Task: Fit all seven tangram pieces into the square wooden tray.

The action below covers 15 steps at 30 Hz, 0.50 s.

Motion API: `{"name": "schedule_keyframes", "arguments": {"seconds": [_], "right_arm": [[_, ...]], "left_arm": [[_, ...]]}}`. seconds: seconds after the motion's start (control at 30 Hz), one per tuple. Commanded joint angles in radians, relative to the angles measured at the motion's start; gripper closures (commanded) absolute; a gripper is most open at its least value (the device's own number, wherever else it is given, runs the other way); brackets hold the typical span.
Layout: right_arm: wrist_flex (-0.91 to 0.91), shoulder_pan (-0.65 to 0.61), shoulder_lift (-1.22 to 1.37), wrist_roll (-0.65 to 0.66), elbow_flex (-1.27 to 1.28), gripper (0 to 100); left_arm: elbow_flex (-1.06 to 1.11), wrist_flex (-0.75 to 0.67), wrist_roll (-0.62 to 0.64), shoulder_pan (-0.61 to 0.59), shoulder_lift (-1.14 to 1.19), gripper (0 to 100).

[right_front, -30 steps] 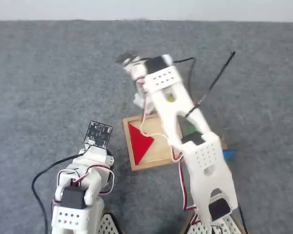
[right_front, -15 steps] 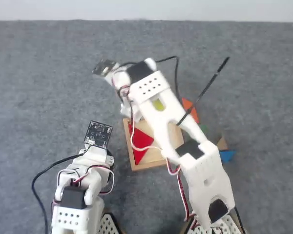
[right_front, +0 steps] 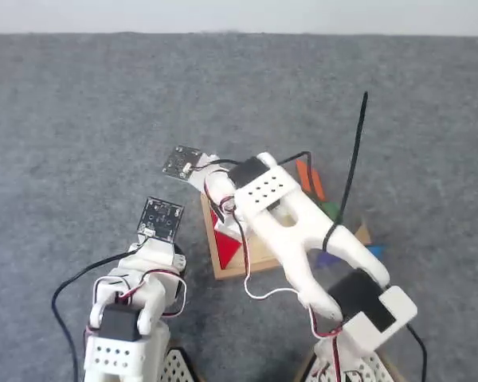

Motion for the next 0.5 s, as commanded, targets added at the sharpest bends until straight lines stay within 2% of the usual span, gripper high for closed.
{"name": "schedule_keyframes", "arguments": {"seconds": [0.0, 0.17, 0.47], "right_arm": [[-0.058, 0.012, -0.03, 0.066, -0.005, 70.6], [-0.134, 0.035, 0.033, 0.143, -0.005, 70.7], [-0.14, 0.067, 0.082, 0.256, -0.005, 70.5]], "left_arm": [[-0.01, 0.003, -0.002, -0.002, -0.015, 98], [-0.01, 0.003, -0.002, -0.002, -0.015, 98], [-0.01, 0.003, -0.002, -0.002, -0.015, 98]]}}
